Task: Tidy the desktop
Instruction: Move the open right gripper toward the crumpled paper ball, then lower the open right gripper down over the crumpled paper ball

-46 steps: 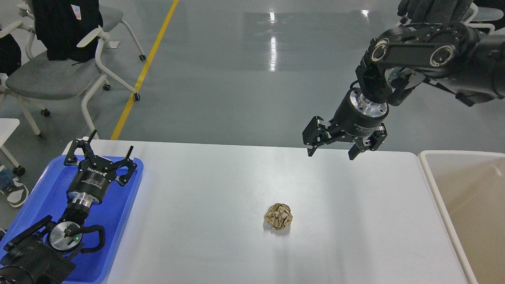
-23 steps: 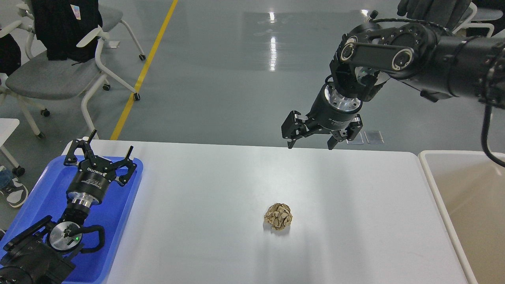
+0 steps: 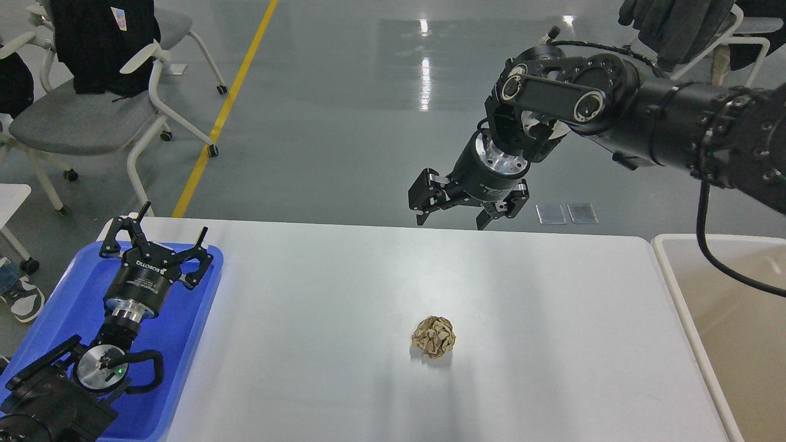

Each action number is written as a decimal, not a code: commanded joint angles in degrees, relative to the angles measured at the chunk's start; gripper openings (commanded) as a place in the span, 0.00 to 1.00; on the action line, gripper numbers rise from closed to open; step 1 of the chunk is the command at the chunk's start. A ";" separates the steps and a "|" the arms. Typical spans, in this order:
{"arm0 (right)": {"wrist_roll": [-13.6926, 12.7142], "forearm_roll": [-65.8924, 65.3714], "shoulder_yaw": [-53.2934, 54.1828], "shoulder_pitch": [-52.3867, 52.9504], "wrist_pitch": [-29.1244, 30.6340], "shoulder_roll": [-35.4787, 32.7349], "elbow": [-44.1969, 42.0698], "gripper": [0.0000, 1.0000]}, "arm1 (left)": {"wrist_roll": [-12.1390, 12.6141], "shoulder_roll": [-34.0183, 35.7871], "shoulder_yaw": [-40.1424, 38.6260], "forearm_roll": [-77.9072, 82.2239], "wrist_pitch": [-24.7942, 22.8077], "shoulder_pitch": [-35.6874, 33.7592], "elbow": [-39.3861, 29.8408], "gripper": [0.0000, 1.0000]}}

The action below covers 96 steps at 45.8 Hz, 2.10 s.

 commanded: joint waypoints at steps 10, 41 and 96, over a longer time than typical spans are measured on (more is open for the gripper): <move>0.25 -8.85 1.73 -13.09 0.00 0.25 -12.10 1.00 | -0.08 0.00 0.00 0.00 0.00 0.04 0.00 0.99; 0.08 -11.94 11.75 -22.94 -3.34 0.25 -10.52 1.00 | -0.08 0.00 0.00 0.00 0.00 0.04 -0.09 0.99; 13.61 -24.77 4.81 -26.11 -10.46 0.25 -8.85 1.00 | -0.08 0.00 0.00 0.00 0.00 -0.04 0.00 0.99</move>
